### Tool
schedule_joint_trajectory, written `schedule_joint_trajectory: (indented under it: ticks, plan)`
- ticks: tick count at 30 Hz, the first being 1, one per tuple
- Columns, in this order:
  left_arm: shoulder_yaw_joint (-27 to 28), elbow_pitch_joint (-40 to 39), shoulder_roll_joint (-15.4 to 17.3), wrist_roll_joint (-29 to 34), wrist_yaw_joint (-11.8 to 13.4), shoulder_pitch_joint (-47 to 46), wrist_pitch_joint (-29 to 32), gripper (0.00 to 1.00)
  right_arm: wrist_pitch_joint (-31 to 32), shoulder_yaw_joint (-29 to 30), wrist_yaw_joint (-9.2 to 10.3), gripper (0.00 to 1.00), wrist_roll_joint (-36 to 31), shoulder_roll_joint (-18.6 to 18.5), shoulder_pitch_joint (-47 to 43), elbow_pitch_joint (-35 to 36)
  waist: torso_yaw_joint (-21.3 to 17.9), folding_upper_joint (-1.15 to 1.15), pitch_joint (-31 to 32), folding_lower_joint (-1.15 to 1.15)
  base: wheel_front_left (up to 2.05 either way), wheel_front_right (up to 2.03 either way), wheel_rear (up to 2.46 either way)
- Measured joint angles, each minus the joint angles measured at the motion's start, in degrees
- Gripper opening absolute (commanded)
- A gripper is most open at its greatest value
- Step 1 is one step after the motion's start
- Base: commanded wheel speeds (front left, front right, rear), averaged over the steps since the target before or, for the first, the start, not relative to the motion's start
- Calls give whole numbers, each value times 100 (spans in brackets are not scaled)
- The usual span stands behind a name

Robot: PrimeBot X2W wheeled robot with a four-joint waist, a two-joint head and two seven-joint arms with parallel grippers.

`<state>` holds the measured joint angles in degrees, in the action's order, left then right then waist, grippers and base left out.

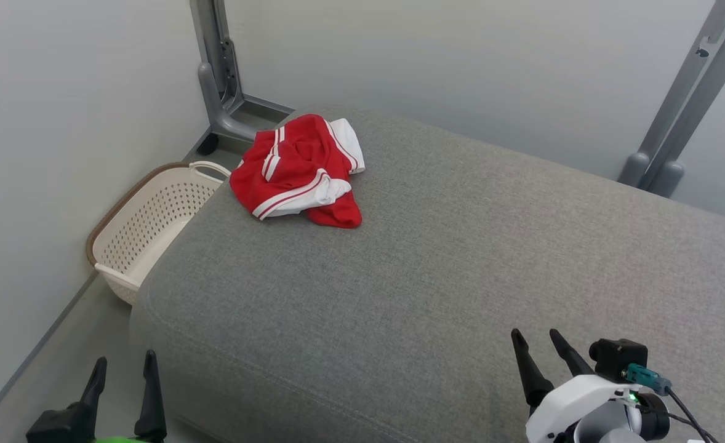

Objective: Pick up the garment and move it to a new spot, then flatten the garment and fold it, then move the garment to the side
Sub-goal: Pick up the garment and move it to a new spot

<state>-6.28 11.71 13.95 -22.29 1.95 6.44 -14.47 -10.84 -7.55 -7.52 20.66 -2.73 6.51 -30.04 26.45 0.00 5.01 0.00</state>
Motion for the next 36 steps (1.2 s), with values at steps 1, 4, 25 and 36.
schedule_joint_trajectory:
  ticks: [1,4,25,36]
  plan:
    - [16,5,-8,-74,-37,-24,1,100,15,-7,0,100,0,1,-2,5,-8,0,3,0,0,0,0]
    - [-58,96,3,-177,-166,-304,249,100,68,31,0,100,-44,1,-23,81,-21,0,-10,0,0,0,0]
    - [-820,3021,90,-826,-924,-4736,1761,100,1905,-524,0,100,-1235,-321,75,2971,-600,0,-1463,0,0,0,0]
    - [-1107,3689,349,-1551,-934,-6189,3005,100,2366,-579,0,100,-1451,-642,74,4149,-1116,0,-2582,1,0,0,0]
